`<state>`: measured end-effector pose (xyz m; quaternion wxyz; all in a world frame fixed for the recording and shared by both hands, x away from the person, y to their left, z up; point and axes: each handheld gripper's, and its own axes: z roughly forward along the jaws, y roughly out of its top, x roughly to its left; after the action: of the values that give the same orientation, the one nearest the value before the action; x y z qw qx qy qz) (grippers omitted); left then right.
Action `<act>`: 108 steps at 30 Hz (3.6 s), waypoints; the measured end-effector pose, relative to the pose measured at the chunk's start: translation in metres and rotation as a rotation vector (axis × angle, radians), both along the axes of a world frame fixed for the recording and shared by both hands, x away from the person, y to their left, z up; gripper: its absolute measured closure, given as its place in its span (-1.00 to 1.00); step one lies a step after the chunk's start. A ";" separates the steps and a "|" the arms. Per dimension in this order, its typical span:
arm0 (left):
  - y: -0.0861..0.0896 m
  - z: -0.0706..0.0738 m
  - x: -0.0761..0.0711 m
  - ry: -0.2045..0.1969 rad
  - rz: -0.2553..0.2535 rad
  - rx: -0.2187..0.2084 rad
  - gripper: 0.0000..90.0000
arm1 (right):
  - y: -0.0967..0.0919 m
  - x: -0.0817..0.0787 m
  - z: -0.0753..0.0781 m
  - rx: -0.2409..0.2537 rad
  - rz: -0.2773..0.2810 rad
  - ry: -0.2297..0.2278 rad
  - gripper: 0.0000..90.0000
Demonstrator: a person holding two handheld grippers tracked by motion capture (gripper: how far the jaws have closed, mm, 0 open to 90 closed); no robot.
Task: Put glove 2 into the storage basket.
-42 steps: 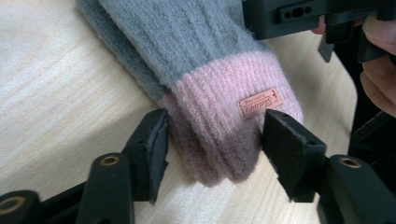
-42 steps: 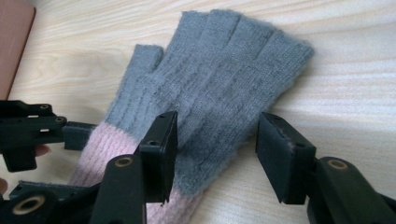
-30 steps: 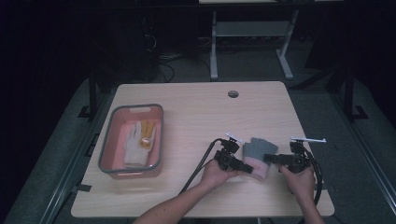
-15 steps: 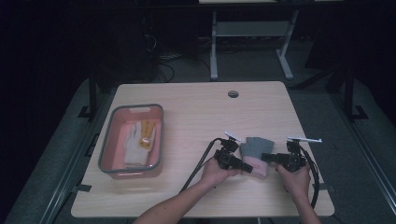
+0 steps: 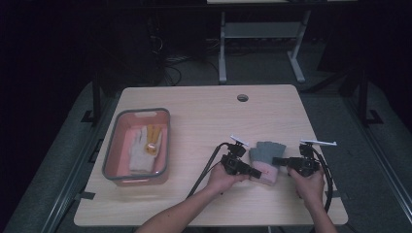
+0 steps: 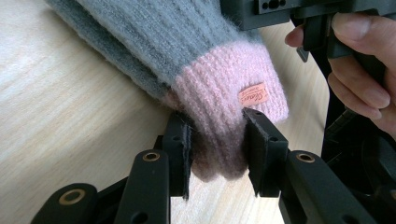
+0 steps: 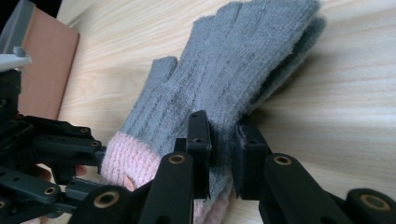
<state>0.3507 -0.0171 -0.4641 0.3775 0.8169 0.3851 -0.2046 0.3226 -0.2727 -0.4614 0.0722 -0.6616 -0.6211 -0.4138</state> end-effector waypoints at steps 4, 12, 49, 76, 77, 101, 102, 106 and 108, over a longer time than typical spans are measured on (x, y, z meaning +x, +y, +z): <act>0.007 0.006 -0.001 -0.013 0.014 -0.013 0.43 | 0.004 0.001 0.006 0.005 0.010 -0.009 0.75; 0.026 0.020 -0.002 -0.037 0.033 -0.030 0.43 | 0.020 0.006 0.023 -0.002 0.049 -0.033 0.75; 0.110 0.069 0.003 -0.105 0.114 -0.032 0.43 | 0.096 0.041 0.072 0.041 0.183 -0.077 0.75; 0.151 0.089 0.002 -0.135 0.165 -0.055 0.43 | 0.137 0.058 0.096 0.032 0.265 -0.105 0.75; 0.153 0.090 0.001 -0.139 0.165 -0.054 0.42 | 0.138 0.058 0.097 0.032 0.269 -0.105 0.75; 0.202 0.105 0.000 -0.168 0.234 -0.042 0.43 | 0.190 0.075 0.112 0.040 0.350 -0.125 0.75; 0.204 0.105 0.000 -0.167 0.236 -0.041 0.43 | 0.192 0.076 0.112 0.041 0.353 -0.127 0.75; 0.212 0.106 0.000 -0.176 0.244 -0.037 0.43 | 0.200 0.078 0.115 0.037 0.364 -0.129 0.75; 0.215 0.107 -0.001 -0.173 0.245 -0.030 0.43 | 0.203 0.080 0.115 0.042 0.371 -0.134 0.75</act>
<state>0.3499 0.1982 -0.3573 0.4438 0.7726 0.4446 -0.0917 0.4023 -0.0694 -0.3468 0.1196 -0.5053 -0.7269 -0.4493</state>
